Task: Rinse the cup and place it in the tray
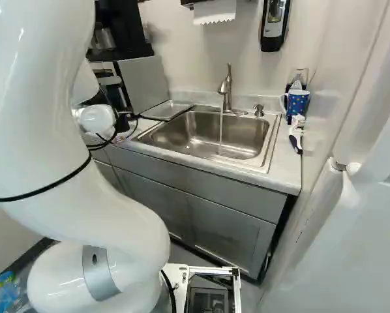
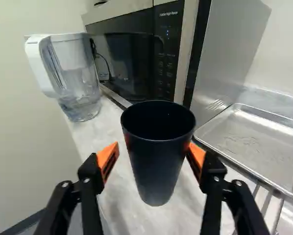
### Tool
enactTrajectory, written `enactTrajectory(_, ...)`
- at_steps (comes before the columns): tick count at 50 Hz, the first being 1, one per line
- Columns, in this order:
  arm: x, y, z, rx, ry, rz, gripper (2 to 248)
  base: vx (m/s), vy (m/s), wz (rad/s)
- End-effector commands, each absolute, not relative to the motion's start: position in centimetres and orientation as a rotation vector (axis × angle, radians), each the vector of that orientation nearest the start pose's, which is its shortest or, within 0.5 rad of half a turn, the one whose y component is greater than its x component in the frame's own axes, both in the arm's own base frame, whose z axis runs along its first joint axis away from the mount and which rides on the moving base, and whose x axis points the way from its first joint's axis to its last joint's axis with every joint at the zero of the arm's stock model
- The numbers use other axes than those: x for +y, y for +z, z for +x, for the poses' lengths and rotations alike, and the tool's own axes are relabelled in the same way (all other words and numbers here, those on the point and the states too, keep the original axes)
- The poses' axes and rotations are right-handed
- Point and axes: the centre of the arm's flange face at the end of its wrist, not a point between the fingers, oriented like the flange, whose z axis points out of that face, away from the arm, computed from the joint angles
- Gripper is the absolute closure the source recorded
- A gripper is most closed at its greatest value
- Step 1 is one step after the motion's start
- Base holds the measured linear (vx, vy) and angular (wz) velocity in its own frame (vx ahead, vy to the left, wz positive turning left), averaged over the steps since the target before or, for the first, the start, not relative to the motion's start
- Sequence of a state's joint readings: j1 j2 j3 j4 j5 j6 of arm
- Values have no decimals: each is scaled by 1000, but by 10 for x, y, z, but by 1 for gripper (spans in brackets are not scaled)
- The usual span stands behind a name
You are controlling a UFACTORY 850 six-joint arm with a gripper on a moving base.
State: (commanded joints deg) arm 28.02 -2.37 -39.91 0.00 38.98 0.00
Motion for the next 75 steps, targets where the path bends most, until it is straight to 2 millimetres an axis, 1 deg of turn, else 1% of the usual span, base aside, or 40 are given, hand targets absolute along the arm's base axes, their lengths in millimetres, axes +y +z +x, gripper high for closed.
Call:
enactTrajectory(2,227,486,426,-546,-1726,-2189,51,0,0,0)
enactTrajectory(3,227,486,426,-546,-1726,-2189,89,0,0,0)
enactTrajectory(7,227,486,426,-546,-1726,-2189,89,0,0,0)
enactTrajectory(8,227,486,426,-546,-1726,-2189,122,0,0,0)
enactTrajectory(12,227,486,426,-546,-1726,-2189,122,0,0,0)
enactTrajectory(13,227,486,426,-546,-1726,-2189,129,0,0,0)
enactTrajectory(20,225,488,427,-542,-1731,-2187,129,0,0,0)
enactTrajectory(27,218,494,430,-523,-1752,-2185,129,0,0,0)
enactTrajectory(64,164,533,454,-382,-1897,-2178,129,0,0,0)
enactTrajectory(75,148,545,455,-344,-1940,-2173,129,0,0,0)
